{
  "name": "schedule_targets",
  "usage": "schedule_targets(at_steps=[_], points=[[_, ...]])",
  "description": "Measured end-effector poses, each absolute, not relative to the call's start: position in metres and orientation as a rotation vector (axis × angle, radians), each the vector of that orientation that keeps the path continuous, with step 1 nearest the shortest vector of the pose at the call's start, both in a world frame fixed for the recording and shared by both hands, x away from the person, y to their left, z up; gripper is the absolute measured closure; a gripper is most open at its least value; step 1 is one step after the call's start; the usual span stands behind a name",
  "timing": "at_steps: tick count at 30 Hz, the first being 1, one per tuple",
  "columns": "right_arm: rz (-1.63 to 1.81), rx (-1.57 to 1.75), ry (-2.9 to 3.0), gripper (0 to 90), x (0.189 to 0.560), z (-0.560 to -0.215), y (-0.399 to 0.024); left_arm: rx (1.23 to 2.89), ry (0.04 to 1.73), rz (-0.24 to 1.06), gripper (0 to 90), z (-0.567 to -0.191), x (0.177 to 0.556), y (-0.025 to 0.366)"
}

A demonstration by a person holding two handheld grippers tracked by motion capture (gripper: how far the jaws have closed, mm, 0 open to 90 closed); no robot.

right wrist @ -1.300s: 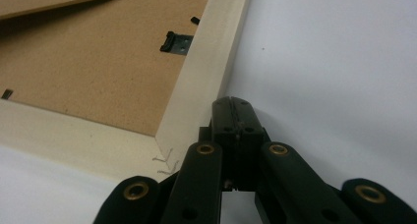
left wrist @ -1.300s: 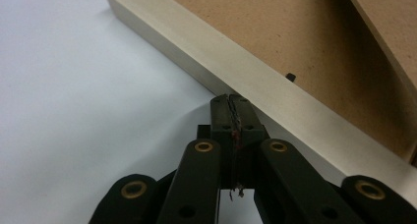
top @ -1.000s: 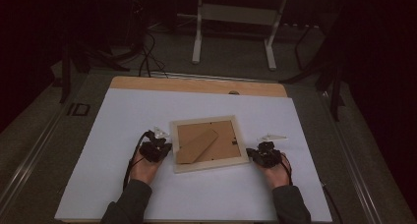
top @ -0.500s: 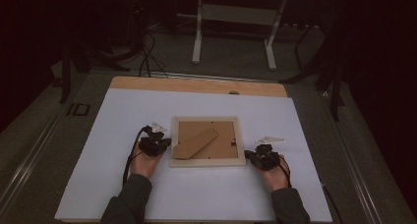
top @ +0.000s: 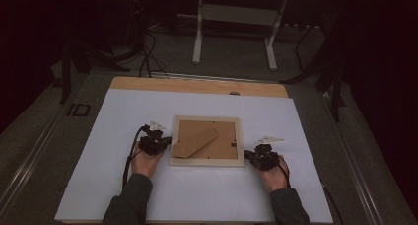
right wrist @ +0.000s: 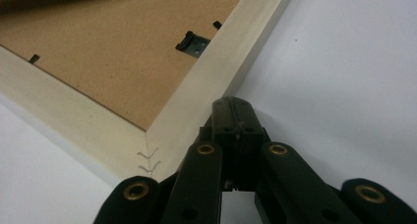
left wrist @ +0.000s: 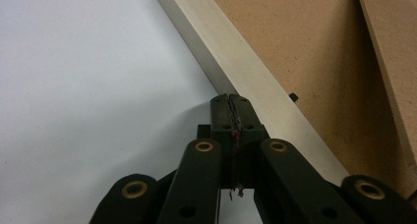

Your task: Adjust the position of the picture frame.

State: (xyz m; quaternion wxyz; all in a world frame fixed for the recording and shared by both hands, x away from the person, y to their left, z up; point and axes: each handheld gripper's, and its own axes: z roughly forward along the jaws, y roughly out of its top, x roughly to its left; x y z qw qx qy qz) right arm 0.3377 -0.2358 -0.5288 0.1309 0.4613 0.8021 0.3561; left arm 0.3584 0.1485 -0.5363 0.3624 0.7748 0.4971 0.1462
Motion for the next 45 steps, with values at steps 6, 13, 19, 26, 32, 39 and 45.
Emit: schedule_targets(at_steps=[6, 13, 19, 26, 32, 39, 45], points=[[1.065, 1.338, 2.343, 90.0, 0.341, -0.531, -0.232, 2.011, 1.286, 0.352, 90.0, -0.534, 0.353, 0.156], [1.061, 1.334, 2.345, 90.0, 0.347, -0.531, -0.227, 1.984, 1.28, 0.311, 90.0, -0.536, 0.337, 0.164], [1.069, 1.355, 2.348, 90.0, 0.354, -0.531, -0.226, 1.975, 1.272, 0.297, 90.0, -0.537, 0.328, 0.166], [1.08, 1.357, 2.344, 90.0, 0.358, -0.531, -0.226, 1.959, 1.266, 0.294, 90.0, -0.539, 0.317, 0.167], [1.083, 1.358, 2.335, 90.0, 0.359, -0.532, -0.227, 1.968, 1.258, 0.309, 90.0, -0.539, 0.314, 0.165], [1.09, 1.373, 2.315, 90.0, 0.359, -0.533, -0.227, 1.964, 1.256, 0.309, 90.0, -0.539, 0.311, 0.164], [1.1, 1.369, 2.298, 90.0, 0.357, -0.534, -0.227, 1.961, 1.244, 0.319, 90.0, -0.54, 0.311, 0.164]])
